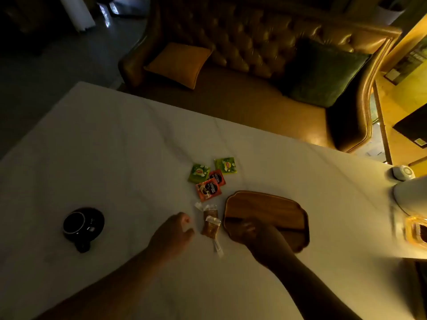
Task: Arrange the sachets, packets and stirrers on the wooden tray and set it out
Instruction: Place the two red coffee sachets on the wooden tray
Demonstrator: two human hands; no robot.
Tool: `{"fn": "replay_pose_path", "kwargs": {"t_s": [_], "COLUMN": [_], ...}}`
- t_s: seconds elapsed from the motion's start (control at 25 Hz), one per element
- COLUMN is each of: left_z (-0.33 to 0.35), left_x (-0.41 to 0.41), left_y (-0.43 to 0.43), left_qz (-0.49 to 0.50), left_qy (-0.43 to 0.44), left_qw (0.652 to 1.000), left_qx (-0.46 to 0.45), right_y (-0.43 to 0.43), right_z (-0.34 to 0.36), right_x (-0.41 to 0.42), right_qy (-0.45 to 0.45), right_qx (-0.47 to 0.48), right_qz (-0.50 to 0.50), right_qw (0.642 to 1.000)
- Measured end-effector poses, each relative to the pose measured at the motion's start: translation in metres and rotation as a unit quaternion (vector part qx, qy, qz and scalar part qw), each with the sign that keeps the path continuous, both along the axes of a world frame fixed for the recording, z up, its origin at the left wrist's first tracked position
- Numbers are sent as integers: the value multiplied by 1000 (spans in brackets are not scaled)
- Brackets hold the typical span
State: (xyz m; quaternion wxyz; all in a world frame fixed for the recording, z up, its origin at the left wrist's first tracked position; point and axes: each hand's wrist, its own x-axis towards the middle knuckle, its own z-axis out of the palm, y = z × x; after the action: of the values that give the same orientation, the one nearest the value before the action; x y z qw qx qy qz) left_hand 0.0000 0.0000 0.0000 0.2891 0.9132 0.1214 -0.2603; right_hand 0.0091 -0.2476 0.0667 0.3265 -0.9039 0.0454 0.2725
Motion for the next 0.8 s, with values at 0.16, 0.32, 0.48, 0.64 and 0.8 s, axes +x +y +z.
{"fn": "replay_pose_path", "kwargs": {"t_s": [0.16,0.32,0.48,0.64,0.8], "left_z": [-14,-31,-48,-53,-38], "left_x": [66,108,128,138,138], "left_y": [-1,-21,-31,-35,-34], "left_qz": [-7,-41,-78,-73,-77], "left_qy": [-121,-180,-178,-167,-161], "left_qw": [992,979,974,973,973], "left_qx": [44,87,119,143,144], "right_y": [21,44,57,69,70], "right_z": [-35,-79,-107,-114,-99], "right_x": [77,141,178,189,180], "right_qy": [-33,-99,-92,-55,-45], "right_qx": [21,-69,-143,-155,-60], "right_qz": [-42,-23,7,29,25], "right_qw": [998,992,985,986,997]}}
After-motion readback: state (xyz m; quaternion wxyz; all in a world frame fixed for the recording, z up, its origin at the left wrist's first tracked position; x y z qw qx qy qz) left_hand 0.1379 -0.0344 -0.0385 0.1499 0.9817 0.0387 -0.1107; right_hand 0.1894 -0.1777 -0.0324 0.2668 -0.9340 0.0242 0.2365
